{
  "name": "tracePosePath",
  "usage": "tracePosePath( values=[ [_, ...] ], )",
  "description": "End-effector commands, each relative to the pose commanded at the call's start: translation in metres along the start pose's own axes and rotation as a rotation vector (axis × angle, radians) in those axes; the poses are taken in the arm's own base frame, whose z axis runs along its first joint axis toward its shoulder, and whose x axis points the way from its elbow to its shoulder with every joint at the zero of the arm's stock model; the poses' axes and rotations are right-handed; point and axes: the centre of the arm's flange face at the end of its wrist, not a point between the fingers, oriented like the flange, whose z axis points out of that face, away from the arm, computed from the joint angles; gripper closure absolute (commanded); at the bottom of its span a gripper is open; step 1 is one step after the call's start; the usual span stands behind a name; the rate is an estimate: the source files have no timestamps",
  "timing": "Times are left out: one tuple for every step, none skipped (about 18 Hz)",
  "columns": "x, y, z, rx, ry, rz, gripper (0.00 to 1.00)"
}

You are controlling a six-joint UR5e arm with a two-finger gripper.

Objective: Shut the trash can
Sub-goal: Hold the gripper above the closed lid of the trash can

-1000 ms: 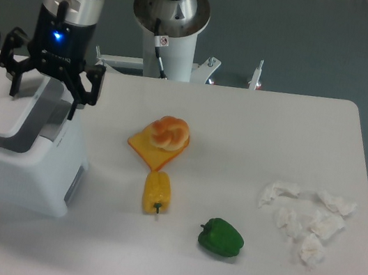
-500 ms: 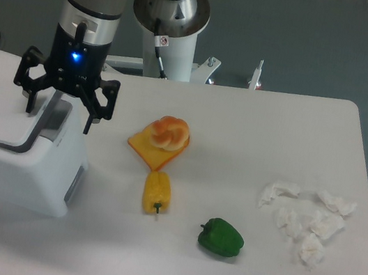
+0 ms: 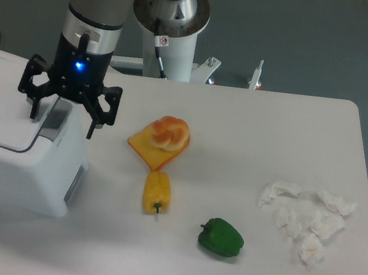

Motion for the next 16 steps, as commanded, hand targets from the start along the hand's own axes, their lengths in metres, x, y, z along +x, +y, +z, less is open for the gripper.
tracePosePath(
  values=[
    [-0.0005, 0.0001, 0.0011, -0.003, -0.001, 0.0, 0.0],
    [-0.0014, 0.0009, 0.0033, -0.008, -0.002, -0.003, 0.0],
    [-0.0027, 0.0016, 0.0042, -0.009, -0.004, -0.003, 0.0],
    [-0.003, 0.0015, 0.0051, -0.01, -0.004, -0.003, 0.0],
    [-0.0025, 0.0016, 0.0063, -0.012, -0.003, -0.003, 0.0],
    [-0.003, 0.0015, 0.0052, -0.01, -0.004, -0.003, 0.0],
    [-0.003, 0.0015, 0.0052, -0.01, -0.004, -0.003, 0.0],
    [-0.003, 0.0015, 0.0052, -0.01, -0.004, -0.003, 0.0],
    [-0.0035, 0.0019, 0.0067, -0.013, -0.003, -0.006, 0.0],
    [-0.0034, 0.0015, 0.0061, -0.012, -0.004, -0.005, 0.0],
    [-0.0034, 0.0014, 0.0061, -0.012, -0.004, -0.005, 0.0],
    [-0.0036, 0.0021, 0.0069, -0.015, -0.003, -0.006, 0.0],
    [-0.003, 0.0019, 0.0078, -0.015, -0.002, -0.005, 0.0],
    [-0.0032, 0.0014, 0.0081, -0.015, -0.002, -0.005, 0.0],
    [-0.0036, 0.001, 0.0065, -0.013, -0.003, -0.006, 0.0],
    [-0.003, 0.0008, 0.0051, -0.012, -0.002, -0.005, 0.0]
  ],
)
